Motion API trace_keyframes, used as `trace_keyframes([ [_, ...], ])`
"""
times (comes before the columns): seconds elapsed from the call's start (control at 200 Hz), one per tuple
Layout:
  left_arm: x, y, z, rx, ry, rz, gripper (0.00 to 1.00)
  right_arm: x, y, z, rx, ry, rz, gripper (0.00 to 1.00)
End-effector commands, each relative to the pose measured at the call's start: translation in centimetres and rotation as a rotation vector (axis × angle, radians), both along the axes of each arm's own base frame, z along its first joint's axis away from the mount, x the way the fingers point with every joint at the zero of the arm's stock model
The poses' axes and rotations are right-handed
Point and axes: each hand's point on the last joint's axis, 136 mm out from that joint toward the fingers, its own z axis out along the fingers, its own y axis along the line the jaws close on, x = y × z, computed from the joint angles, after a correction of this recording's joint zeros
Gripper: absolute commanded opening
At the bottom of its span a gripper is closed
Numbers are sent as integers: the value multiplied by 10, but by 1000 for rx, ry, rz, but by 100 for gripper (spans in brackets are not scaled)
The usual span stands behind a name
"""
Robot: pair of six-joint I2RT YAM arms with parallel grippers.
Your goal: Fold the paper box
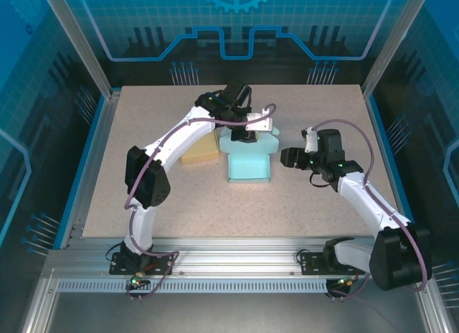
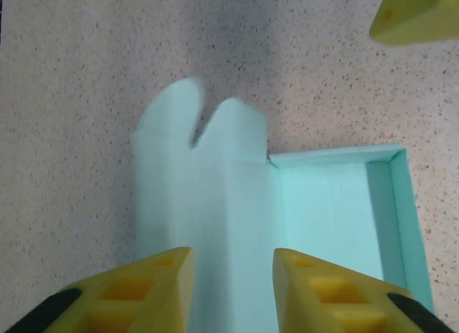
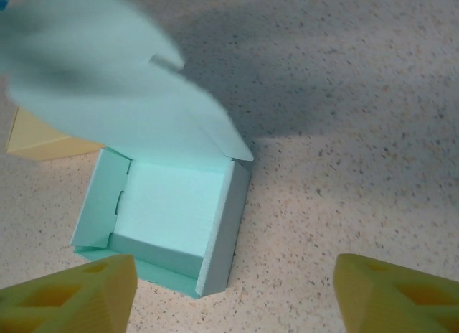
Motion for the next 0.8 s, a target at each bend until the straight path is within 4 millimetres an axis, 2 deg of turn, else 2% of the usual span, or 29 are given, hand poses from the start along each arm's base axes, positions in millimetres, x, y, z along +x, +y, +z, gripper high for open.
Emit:
trace_keyframes([
  [0.0, -3, -7, -1, -49, 35, -62, 37, 1, 9, 5, -45, -75, 65, 77],
  [0.02, -2, -7, -1, -54, 37, -53, 39, 1, 9, 5, -53, -78, 66, 77],
  [0.06, 0, -8, 0, -59, 43, -35, 57, 1, 8, 4, -71, -76, 65, 76],
  [0.105, 2, -7, 5, -72, 41, -9, 68, 2, 6, 3, -90, -75, 58, 76],
  [0.205, 12, -2, 31, -140, -11, 91, 70, 5, 2, 1, -127, -78, 46, 76],
  [0.29, 22, 12, 56, -203, -89, 228, 69, 8, 1, 4, -149, -90, 47, 76],
  [0.395, 27, 45, 80, -299, -126, 485, 69, 16, 0, 9, -163, -107, 44, 76],
  [0.435, 26, 62, 82, -344, -99, 594, 68, 19, 1, 11, -164, -108, 45, 75],
  [0.495, 21, 87, 80, -427, -22, 737, 68, 23, 4, 12, -161, -105, 57, 74],
  [0.58, 12, 117, 60, -550, 93, 864, 67, 29, 9, 11, -153, -92, 80, 73],
  [0.605, 10, 121, 52, -576, 124, 872, 67, 30, 10, 6, -152, -78, 89, 72],
  [0.625, 8, 125, 44, -590, 146, 880, 67, 36, 14, 15, -145, -97, 96, 71],
  [0.7, 4, 132, 19, -609, 214, 884, 67, 43, 18, 13, -146, -88, 116, 68],
  [0.795, 10, 137, -1, -650, 284, 898, 67, 55, 18, 10, -164, -76, 112, 67],
])
